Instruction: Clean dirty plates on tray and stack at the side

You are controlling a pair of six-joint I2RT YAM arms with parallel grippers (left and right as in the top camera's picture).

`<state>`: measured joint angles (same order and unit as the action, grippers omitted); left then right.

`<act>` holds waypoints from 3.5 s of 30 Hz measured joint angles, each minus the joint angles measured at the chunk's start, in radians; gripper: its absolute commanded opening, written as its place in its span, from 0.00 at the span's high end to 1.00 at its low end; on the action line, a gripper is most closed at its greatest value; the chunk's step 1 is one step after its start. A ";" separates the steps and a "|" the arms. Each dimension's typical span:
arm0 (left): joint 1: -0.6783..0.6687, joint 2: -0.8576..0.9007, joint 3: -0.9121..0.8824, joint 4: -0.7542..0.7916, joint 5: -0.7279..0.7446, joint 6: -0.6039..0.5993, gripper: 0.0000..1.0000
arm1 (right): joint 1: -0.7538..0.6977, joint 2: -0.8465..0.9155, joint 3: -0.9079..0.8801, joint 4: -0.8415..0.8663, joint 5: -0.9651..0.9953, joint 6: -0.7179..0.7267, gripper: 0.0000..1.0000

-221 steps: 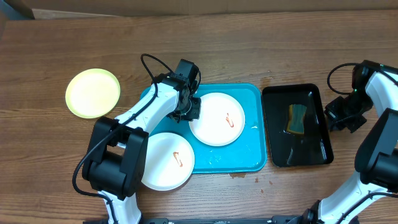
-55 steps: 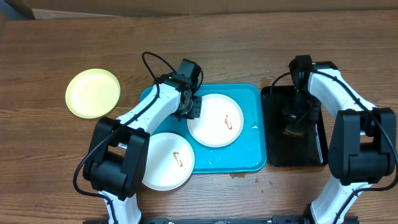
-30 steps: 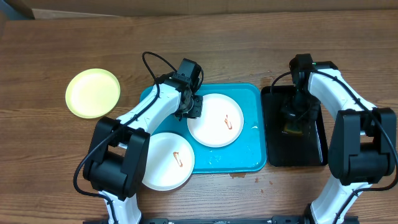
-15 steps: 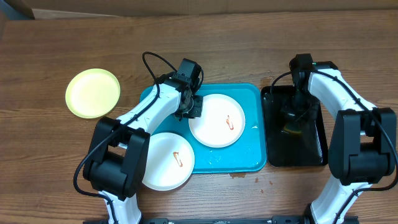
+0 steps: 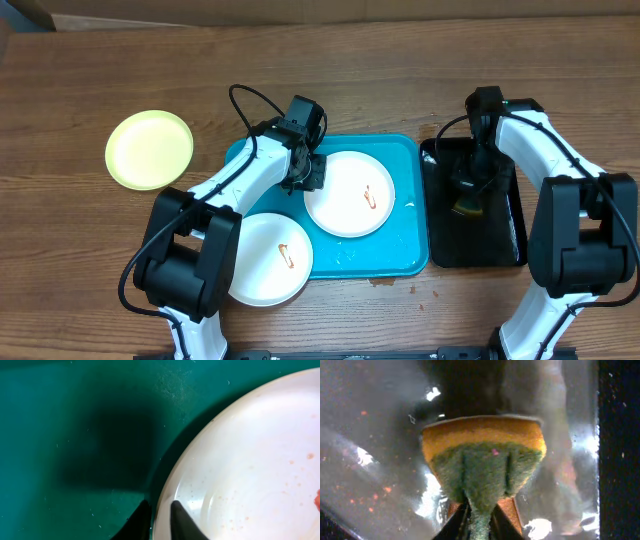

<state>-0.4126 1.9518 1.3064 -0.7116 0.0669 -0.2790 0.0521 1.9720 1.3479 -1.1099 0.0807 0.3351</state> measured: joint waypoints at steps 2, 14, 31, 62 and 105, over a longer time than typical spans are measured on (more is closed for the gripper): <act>0.000 0.000 -0.002 0.001 0.000 0.001 0.96 | 0.000 0.000 0.000 0.001 -0.001 -0.008 0.96; 0.000 0.000 -0.002 0.003 0.004 0.002 0.95 | 0.000 0.000 0.014 -0.002 -0.003 -0.011 0.96; 0.000 0.000 -0.002 0.006 0.004 0.014 0.96 | 0.000 -0.004 0.056 -0.088 -0.007 -0.048 0.96; 0.000 0.002 -0.003 0.007 0.004 0.062 0.96 | 0.000 -0.004 0.056 -0.102 -0.007 -0.056 0.96; 0.000 0.003 -0.003 0.010 0.008 0.062 0.96 | 0.002 -0.013 0.204 -0.319 0.073 0.003 0.96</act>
<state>-0.4126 1.9553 1.3037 -0.7013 0.0746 -0.2173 0.0540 1.9587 1.5520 -1.4288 0.1539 0.3382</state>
